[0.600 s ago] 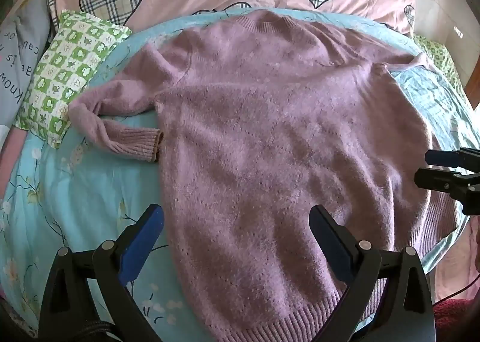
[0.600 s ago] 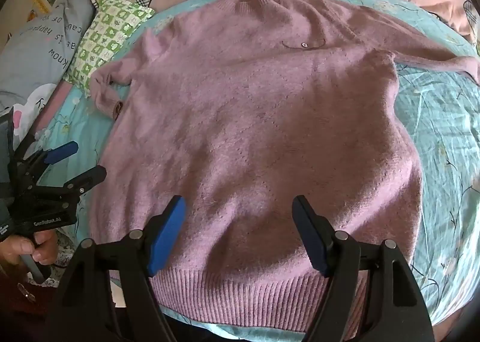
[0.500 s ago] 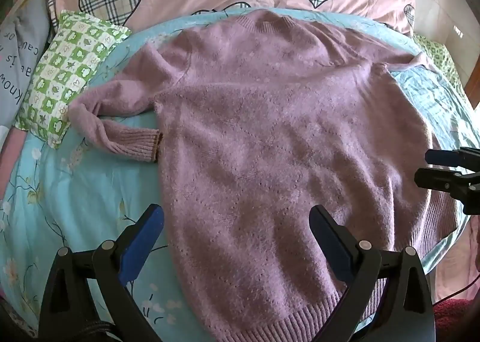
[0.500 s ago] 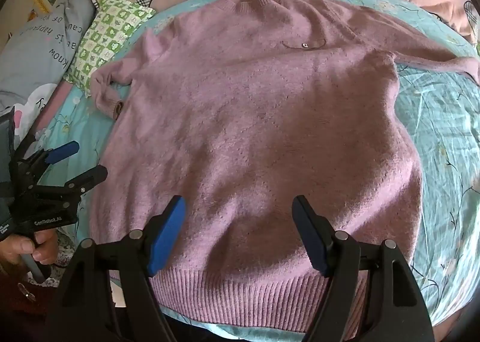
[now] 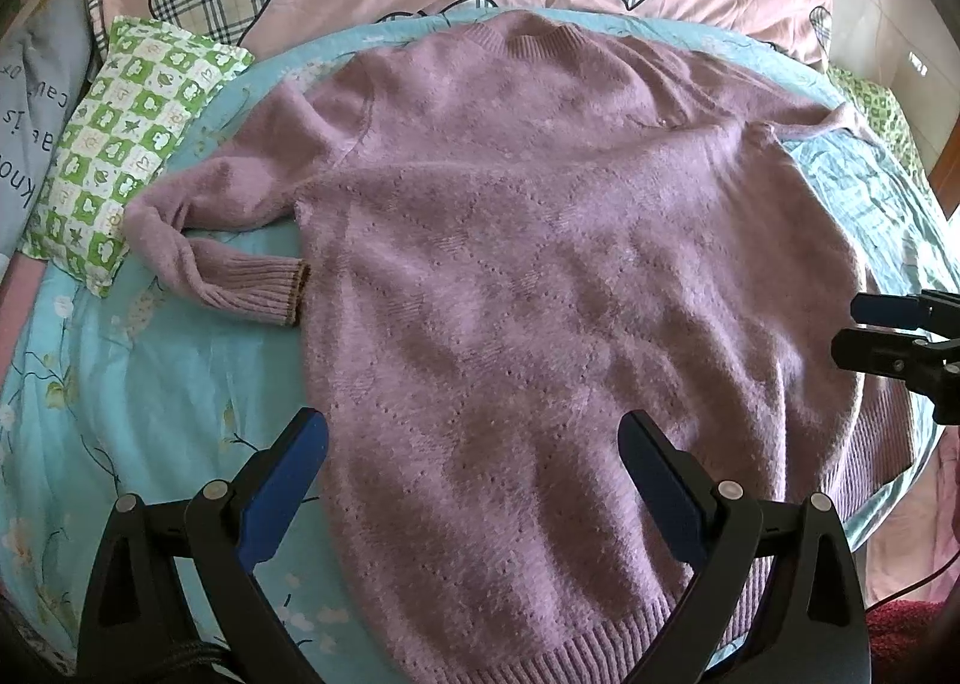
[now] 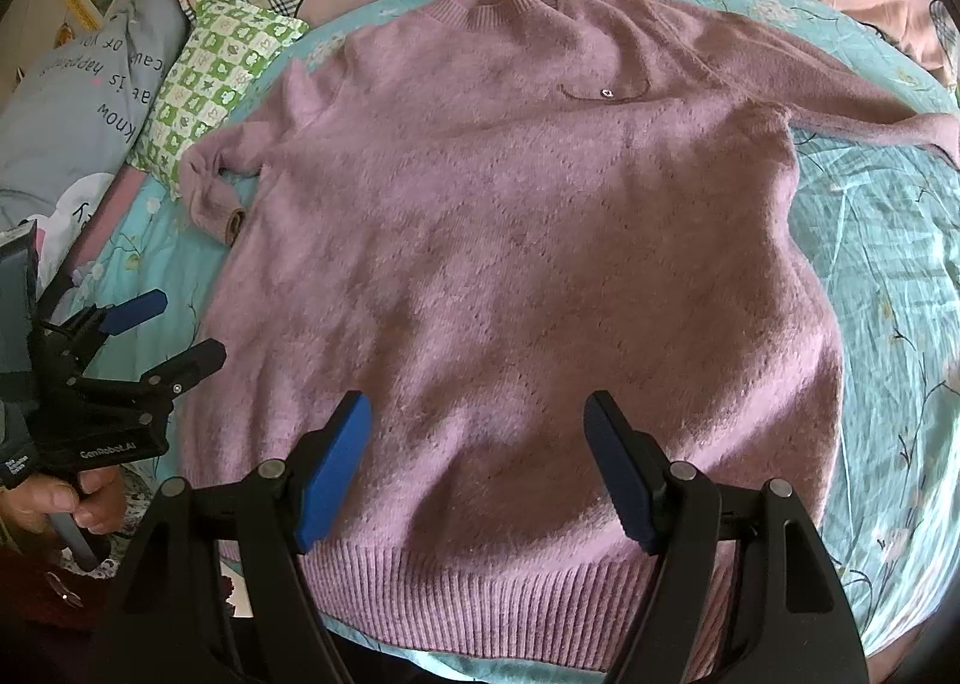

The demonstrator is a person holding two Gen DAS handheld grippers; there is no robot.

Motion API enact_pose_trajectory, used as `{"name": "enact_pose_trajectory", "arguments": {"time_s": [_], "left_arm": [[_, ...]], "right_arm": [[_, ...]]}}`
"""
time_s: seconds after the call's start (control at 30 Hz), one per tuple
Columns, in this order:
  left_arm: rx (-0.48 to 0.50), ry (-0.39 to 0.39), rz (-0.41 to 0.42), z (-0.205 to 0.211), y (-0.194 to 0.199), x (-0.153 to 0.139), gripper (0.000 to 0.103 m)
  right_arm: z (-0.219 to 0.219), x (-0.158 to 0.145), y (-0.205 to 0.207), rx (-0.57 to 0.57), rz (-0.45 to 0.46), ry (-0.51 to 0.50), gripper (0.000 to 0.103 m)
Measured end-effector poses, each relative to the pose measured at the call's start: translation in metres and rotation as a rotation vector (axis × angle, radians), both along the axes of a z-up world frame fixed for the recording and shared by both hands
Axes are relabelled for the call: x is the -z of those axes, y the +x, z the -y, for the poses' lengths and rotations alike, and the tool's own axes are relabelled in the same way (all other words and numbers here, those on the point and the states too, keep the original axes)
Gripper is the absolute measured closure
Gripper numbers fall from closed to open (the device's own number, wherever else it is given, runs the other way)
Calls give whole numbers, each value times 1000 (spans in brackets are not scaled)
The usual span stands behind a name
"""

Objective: Fold small clothes

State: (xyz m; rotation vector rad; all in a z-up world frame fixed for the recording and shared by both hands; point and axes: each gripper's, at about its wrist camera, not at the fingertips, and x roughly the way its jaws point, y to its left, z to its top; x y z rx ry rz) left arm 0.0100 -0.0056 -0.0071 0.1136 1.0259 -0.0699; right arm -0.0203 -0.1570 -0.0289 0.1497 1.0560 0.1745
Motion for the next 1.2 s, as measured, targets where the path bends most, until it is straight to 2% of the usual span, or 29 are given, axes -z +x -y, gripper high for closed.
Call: {"name": "enact_pose_trajectory", "arguments": {"time_s": [0.2, 0.57, 0.77, 0.8, 1.0, 1.2], "left_arm": [[1, -7, -24, 1, 5, 3, 5], [11, 0, -38, 8, 16, 13, 5], [12, -11, -56, 11, 23, 16, 5], [13, -13, -64, 11, 25, 16, 5], [10, 15, -46, 7, 44, 15, 5], [-24, 57, -22, -7, 83, 3, 5]], "right_arm": [[1, -3, 3, -4, 10, 30, 29], [13, 4, 12, 11, -34, -25, 29], [18, 6, 23, 20, -89, -52, 29], [18, 5, 22, 19, -56, -56, 29], [26, -3, 41, 17, -61, -69, 29], [41, -23, 82, 10, -21, -63, 29]]}}
